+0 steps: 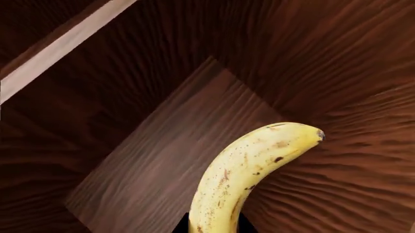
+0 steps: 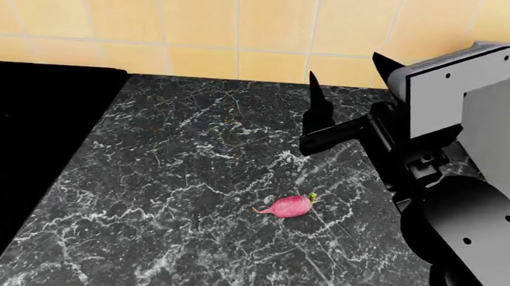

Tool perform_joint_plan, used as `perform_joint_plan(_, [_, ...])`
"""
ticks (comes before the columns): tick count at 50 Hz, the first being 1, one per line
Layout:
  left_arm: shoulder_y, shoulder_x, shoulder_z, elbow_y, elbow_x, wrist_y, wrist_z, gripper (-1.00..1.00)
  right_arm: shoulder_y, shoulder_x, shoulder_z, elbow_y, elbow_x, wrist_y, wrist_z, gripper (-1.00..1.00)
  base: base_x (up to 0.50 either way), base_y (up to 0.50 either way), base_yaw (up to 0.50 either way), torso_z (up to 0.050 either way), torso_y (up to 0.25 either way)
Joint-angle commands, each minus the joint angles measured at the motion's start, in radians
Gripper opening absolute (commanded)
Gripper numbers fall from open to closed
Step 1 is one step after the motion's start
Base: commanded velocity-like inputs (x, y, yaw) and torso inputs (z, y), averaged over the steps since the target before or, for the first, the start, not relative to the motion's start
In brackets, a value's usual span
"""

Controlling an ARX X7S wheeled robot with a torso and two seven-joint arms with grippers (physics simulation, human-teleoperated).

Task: Pick the banana, radish from the counter and place them in the cabinet. Then close the cabinet.

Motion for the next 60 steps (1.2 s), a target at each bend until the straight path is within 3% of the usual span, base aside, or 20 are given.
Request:
perform_joint_plan(1, [-0.002,0.002,-0.029,-0.008,-0.047,-0.146,-0.037,-1.00,-0.040,-0.001,-0.017,0.009,0.001,-0.004,0.003,1.00,0.00,0.00,0.00,0.000,0.000])
perform_joint_plan(13, [-0.002,-0.012,-0.024,-0.037,-0.020,-0.204,-0.107,-1.00,-0.046,0.000,-0.019,0.014,0.003,-0.013,0.005,1.00,0.00,0.00,0.00,0.000,-0.003])
perform_joint_plan(38, [-0.002,-0.018,-0.016,-0.092,0.039,-0.234,-0.077,-1.00,-0.044,0.001,-0.021,0.018,0.012,-0.018,0.010,1.00,0.00,0.00,0.00,0.000,-0.003])
perform_joint_plan(39, [-0.002,-0.018,-0.016,-0.092,0.040,-0.234,-0.075,1.00,-0.044,0.001,-0.021,0.017,0.013,-0.018,0.011,1.00,0.00,0.00,0.00,0.000,0.000])
perform_joint_plan(60, [-0.002,-0.013,-0.016,-0.092,0.054,-0.232,-0.047,1.00,-0.047,0.002,-0.028,0.026,0.015,-0.030,0.013,1.00,0.00,0.00,0.00,0.000,-0.004])
